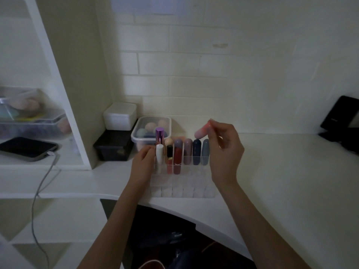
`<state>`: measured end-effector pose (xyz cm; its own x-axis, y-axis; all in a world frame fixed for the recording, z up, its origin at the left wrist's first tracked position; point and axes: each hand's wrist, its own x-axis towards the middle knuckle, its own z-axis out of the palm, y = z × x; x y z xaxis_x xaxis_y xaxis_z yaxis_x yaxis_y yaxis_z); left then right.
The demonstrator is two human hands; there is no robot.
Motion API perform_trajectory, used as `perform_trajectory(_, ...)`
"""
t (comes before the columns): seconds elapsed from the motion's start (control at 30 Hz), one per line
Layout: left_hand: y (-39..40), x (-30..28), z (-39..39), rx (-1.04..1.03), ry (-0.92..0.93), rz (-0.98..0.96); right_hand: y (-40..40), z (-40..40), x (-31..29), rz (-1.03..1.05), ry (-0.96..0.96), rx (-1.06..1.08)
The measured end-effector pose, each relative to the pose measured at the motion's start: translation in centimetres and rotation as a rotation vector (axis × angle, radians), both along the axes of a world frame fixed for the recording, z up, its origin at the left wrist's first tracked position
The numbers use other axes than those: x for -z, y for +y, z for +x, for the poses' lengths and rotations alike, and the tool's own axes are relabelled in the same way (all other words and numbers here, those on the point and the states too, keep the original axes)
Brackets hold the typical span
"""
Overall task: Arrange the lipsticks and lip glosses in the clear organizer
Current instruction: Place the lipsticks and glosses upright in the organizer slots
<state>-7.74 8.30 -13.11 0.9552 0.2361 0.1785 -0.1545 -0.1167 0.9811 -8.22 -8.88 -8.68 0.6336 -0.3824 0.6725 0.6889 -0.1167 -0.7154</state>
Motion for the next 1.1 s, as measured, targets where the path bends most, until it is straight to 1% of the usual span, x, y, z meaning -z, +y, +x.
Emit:
perform_trajectory(0.07, -0.1, 0.0, 0.0, -0.007, -0.004, -0.006, 0.2, -0.3, 0.1, -0.064, -0.041, 0.03)
perform_trajectory(0.13, -0.1, 0.1, 0.0, -0.012, -0.006, -0.007, 0.2, -0.5, 0.4, -0.132, -0.067, 0.015)
perform_trajectory(0.3, 0.0, 0.2, 0.1, -0.009, -0.006, -0.011, 0.3, -0.1, 1.3, -0.378, -0.052, 0.025)
perform_trajectory(0.4, 0.0, 0.2, 0.1, -0.01, -0.022, -0.012, 0.2, 0.1, 1.5, -0.438, -0.053, 0.046)
perform_trajectory(0.57, 0.0, 0.1, -0.1, 0.01, -0.004, -0.004, 0.2, 1.0, 2.1, -0.762, -0.18, 0.161)
perform_trajectory(0.6, 0.0, 0.1, -0.1, 0.009, 0.0, -0.005, 0.2, 1.3, 2.2, -0.794, -0.198, 0.173)
perform_trajectory(0.77, -0.1, 0.1, -0.2, 0.009, 0.008, -0.009, -0.1, 1.7, 2.4, -0.693, -0.157, 0.168)
perform_trajectory(0.8, -0.1, 0.1, -0.2, 0.003, 0.009, -0.008, -0.2, 1.6, 2.3, -0.64, -0.128, 0.142)
perform_trajectory(0.87, 0.0, 0.1, -0.1, -0.006, 0.007, -0.004, -0.6, 1.8, 1.9, -0.398, -0.025, 0.084)
perform_trajectory(0.9, 0.0, 0.1, -0.1, -0.011, 0.004, -0.005, -1.2, 2.2, 1.8, -0.276, 0.024, 0.097)
perform_trajectory(0.93, 0.0, 0.0, -0.1, -0.015, 0.003, -0.006, -1.9, 3.0, 2.0, -0.207, 0.079, 0.12)
perform_trajectory(0.97, 0.0, 0.0, -0.1, -0.018, 0.006, -0.004, -2.9, 4.0, 2.4, -0.223, 0.139, 0.136)
perform_trajectory(1.0, 0.0, 0.0, -0.1, -0.018, 0.009, 0.001, -3.7, 4.8, 2.8, -0.322, 0.216, 0.126)
perform_trajectory(1.1, 0.1, 0.3, 0.1, -0.018, 0.012, 0.007, -5.1, 6.6, 4.9, -0.8, 0.528, -0.089)
